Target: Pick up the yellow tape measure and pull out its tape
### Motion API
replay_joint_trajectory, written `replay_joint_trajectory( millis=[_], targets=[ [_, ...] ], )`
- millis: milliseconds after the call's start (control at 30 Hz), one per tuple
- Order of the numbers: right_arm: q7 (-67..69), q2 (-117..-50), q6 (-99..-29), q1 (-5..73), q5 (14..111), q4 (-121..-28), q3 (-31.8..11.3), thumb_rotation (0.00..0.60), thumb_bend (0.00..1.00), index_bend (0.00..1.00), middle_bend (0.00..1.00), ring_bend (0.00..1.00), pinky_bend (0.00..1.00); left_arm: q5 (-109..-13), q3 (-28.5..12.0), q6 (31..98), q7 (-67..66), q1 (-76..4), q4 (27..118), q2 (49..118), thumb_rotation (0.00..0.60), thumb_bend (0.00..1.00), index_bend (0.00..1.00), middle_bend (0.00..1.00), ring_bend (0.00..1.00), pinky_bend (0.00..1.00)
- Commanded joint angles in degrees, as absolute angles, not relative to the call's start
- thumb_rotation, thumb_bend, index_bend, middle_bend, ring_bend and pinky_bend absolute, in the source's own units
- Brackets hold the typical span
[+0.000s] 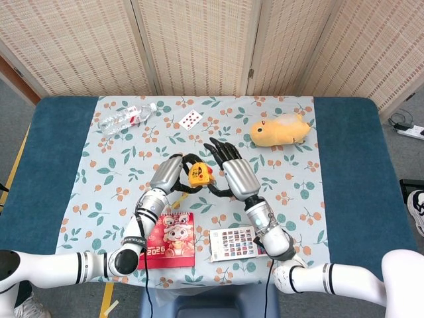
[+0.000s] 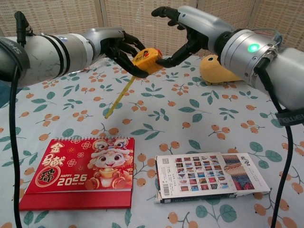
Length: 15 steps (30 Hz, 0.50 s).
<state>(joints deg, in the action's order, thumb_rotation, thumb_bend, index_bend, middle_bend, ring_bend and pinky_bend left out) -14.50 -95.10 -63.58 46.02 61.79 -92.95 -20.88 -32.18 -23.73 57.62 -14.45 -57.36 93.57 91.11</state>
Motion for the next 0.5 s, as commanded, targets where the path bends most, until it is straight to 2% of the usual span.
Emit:
replay_joint_trajectory(
  millis=[33, 500],
  targets=[
    [-14.4, -95.5, -63.5, 46.4, 61.8, -92.5, -21.0, 0.6, 0.33, 0.0, 0.0, 0.0, 0.0, -32.1, -23.8, 57.8, -14.6, -57.5, 93.4, 91.3, 0.6, 0.49, 0.6, 0.57, 0.5, 0.15],
    [-15.2, -96.3, -62.9, 47.6, 60.4, -91.0, -21.0, 0.6, 0.33, 0.0, 0.0, 0.0, 0.0, -32.0, -23.8, 58.1, -14.6, -57.9, 92.0, 92.2, 0.6, 0.49, 0.6, 0.57, 0.5, 0.16]
  ],
)
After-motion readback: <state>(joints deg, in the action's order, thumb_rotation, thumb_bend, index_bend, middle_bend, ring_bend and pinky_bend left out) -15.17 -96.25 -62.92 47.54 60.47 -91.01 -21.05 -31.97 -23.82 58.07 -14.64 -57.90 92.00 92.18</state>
